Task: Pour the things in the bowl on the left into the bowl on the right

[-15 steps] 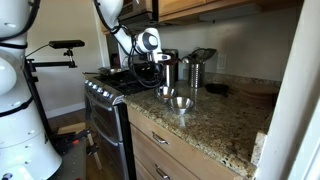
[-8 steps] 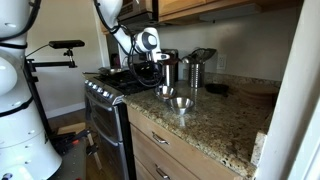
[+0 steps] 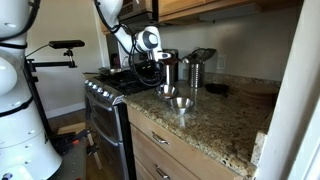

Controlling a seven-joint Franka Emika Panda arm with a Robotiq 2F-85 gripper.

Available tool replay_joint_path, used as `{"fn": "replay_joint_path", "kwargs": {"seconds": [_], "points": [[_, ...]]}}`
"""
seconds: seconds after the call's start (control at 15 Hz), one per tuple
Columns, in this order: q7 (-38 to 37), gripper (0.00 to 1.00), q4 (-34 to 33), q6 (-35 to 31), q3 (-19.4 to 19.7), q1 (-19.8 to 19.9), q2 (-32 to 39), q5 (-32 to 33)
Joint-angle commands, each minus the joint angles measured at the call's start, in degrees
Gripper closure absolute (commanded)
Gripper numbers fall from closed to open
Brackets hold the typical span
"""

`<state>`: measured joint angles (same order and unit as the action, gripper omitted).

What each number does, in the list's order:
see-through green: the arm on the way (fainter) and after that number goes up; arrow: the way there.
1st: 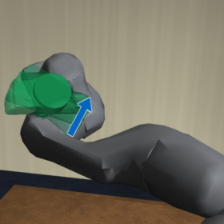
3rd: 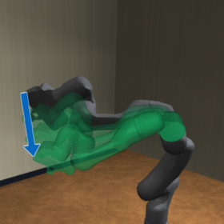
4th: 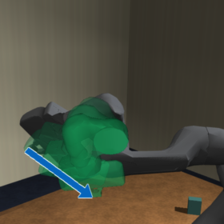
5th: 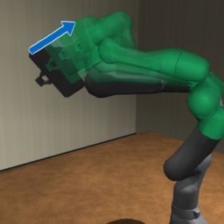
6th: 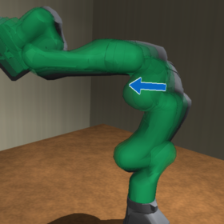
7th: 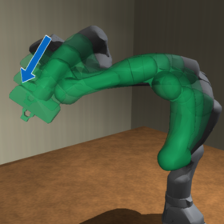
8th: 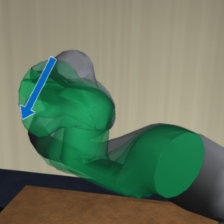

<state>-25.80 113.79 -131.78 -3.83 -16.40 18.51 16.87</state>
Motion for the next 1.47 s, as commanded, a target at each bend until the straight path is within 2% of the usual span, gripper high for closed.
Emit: {"fn": "replay_joint_path", "kwargs": {"seconds": [0.0, 0.87, 1.4], "points": [[-0.6, 0.92, 1.2, 1.5, 0.7, 0.2, -2.9, 1.0], [4.2, 0.92, 4.2, -0.6, -0.1, 2.9, -7.2, -2.6], [12.9, 0.92, 7.1, -2.3, -0.9, 6.0, -9.7, -10.1]]}}
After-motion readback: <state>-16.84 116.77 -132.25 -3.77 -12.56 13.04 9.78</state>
